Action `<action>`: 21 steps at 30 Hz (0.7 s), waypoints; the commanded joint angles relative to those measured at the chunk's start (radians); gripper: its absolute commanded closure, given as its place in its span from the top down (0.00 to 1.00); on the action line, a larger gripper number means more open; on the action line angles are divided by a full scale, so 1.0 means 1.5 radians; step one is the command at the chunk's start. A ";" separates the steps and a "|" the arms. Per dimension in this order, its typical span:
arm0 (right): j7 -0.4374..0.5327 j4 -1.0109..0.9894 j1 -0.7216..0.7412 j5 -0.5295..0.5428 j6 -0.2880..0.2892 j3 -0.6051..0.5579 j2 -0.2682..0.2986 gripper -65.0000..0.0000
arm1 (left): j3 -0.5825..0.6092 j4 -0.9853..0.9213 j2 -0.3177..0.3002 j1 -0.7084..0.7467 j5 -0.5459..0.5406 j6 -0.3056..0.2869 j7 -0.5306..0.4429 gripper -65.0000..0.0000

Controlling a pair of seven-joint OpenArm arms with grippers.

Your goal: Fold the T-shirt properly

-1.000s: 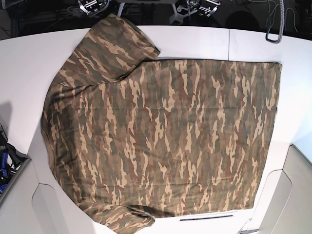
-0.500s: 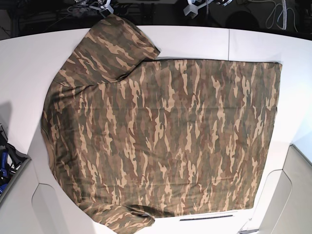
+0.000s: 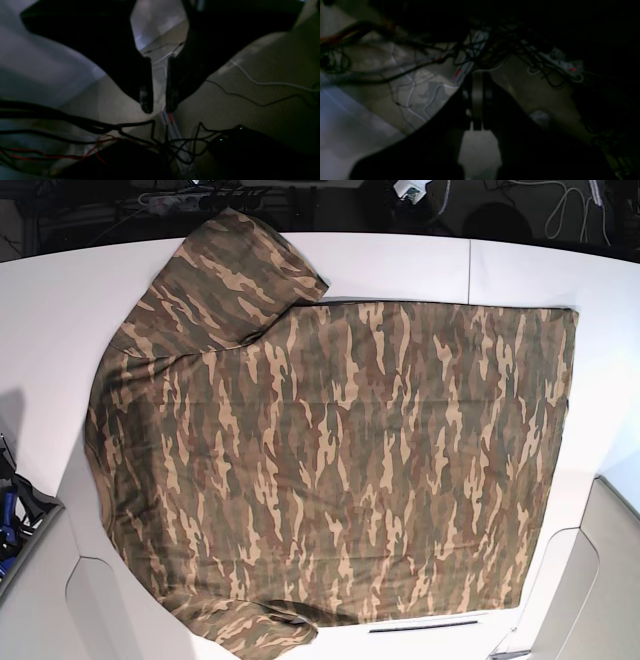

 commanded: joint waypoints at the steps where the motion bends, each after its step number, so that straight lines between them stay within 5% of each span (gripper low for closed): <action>1: 0.009 0.025 -0.022 0.005 0.005 0.000 0.014 0.00 | -0.019 0.020 -0.005 0.021 -0.002 -0.012 0.006 0.15; 9: -0.007 0.211 -0.125 0.036 0.005 0.015 0.068 0.00 | -0.127 0.175 -0.005 0.129 -0.021 -0.041 0.010 0.15; 21: -0.203 0.518 -0.179 0.189 0.005 0.133 0.084 0.00 | -0.235 0.433 -0.005 0.247 -0.022 -0.052 0.032 0.15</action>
